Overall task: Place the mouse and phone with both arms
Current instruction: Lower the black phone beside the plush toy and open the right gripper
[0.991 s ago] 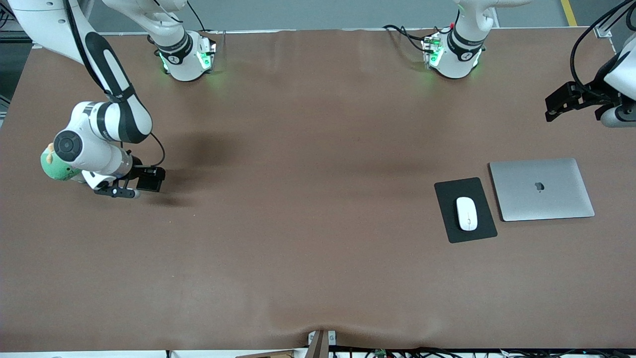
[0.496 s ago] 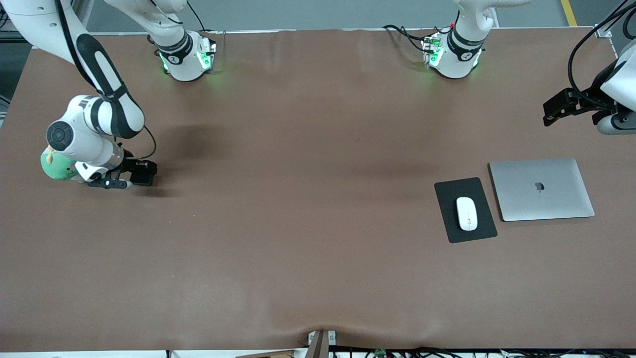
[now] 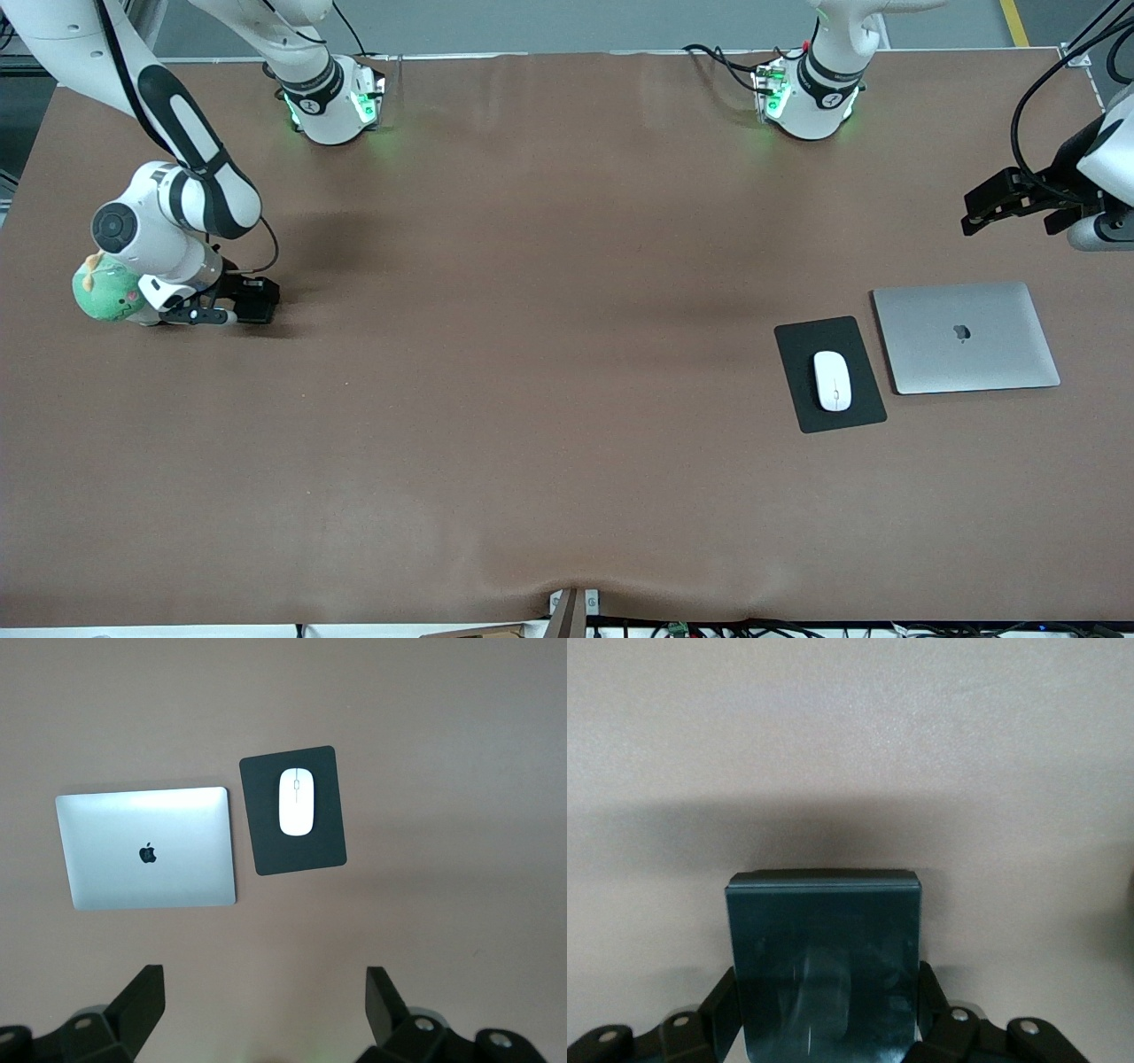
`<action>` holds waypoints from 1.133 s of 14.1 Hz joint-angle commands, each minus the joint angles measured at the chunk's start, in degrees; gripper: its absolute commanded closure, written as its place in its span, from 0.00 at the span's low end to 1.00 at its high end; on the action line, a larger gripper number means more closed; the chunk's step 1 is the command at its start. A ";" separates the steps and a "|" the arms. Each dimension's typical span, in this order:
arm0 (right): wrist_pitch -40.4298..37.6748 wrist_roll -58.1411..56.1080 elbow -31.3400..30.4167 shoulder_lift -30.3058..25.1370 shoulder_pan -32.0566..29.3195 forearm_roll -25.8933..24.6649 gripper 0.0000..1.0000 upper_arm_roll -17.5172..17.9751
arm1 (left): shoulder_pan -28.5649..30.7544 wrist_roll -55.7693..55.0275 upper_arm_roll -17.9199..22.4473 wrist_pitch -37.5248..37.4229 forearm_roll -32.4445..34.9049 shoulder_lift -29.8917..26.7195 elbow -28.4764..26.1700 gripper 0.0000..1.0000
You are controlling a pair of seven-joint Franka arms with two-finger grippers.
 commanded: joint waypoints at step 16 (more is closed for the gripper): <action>-43.78 -0.13 35.62 0.22 3.69 1.13 0.00 1.43 | 0.27 -4.01 0.04 -1.88 -0.83 -3.14 -0.22 0.00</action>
